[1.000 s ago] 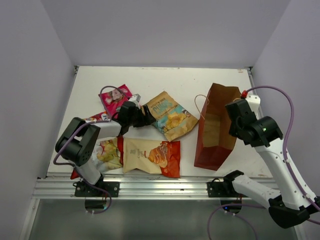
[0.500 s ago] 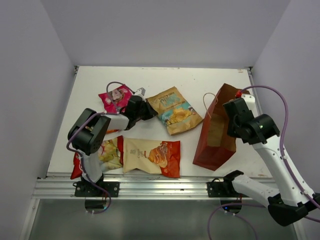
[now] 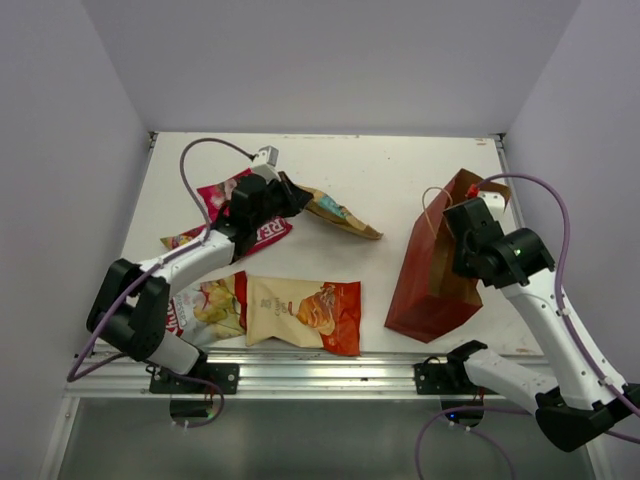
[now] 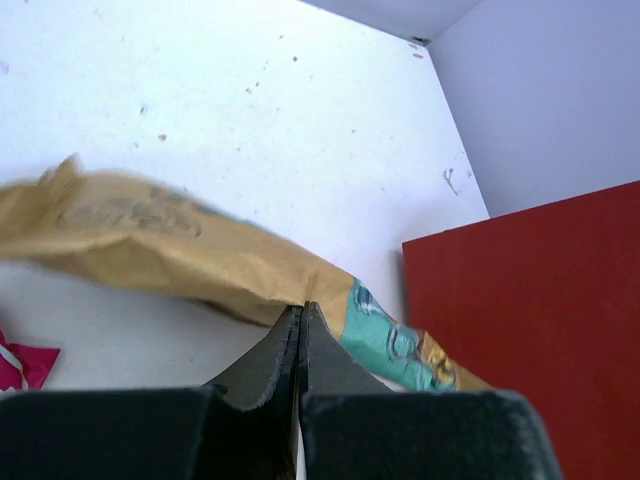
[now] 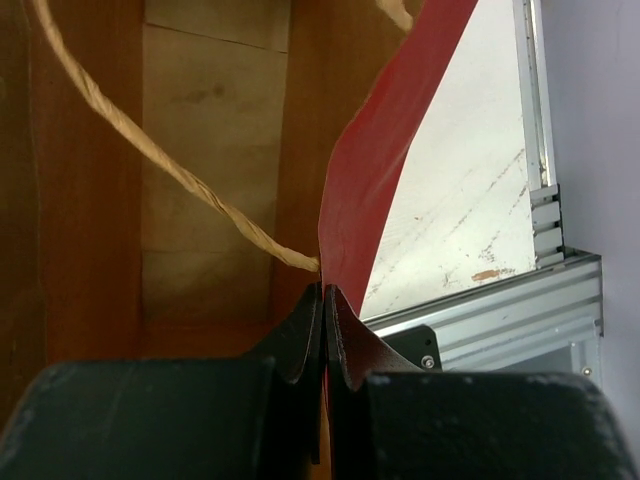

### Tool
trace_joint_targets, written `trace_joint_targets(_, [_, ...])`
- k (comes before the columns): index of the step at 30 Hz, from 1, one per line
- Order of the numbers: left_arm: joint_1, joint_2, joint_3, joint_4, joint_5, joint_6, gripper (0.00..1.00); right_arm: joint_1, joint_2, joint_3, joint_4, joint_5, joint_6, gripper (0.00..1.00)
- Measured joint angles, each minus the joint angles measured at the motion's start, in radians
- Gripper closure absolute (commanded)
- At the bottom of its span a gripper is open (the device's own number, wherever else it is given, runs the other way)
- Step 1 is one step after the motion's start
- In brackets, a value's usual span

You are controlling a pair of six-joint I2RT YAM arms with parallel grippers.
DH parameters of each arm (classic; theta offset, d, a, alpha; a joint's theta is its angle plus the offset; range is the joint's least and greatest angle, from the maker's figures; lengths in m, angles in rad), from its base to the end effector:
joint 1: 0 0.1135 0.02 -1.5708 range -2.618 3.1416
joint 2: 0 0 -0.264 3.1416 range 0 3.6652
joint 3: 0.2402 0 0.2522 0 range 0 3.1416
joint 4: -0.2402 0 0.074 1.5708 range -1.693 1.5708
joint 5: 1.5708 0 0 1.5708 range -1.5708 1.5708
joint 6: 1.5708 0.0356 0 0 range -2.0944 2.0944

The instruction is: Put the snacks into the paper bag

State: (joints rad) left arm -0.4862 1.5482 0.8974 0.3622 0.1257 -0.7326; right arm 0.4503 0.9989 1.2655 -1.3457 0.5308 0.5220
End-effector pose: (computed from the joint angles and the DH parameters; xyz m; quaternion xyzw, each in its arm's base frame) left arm 0.3074 -0.1675 0.2457 -0.0610 0.7984 -0.3829 0.4606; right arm 0.1402 0.0478 0.3656 0.0973 0.9331 -0.1152 0.3265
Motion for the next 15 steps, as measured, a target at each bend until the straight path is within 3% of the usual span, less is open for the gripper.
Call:
trace_joint_targets(6, [-0.026, -0.091, 0.108, -0.106, 0.014, 0.066, 1.0, 0.0, 0.0, -0.009, 0.0, -0.003, 0.0, 1.0])
trace_joint_targets(15, [-0.157, -0.102, 0.457, -0.287, 0.043, 0.152, 1.0, 0.0, -0.014, 0.103, -0.002, -0.03, -0.021, 1.0])
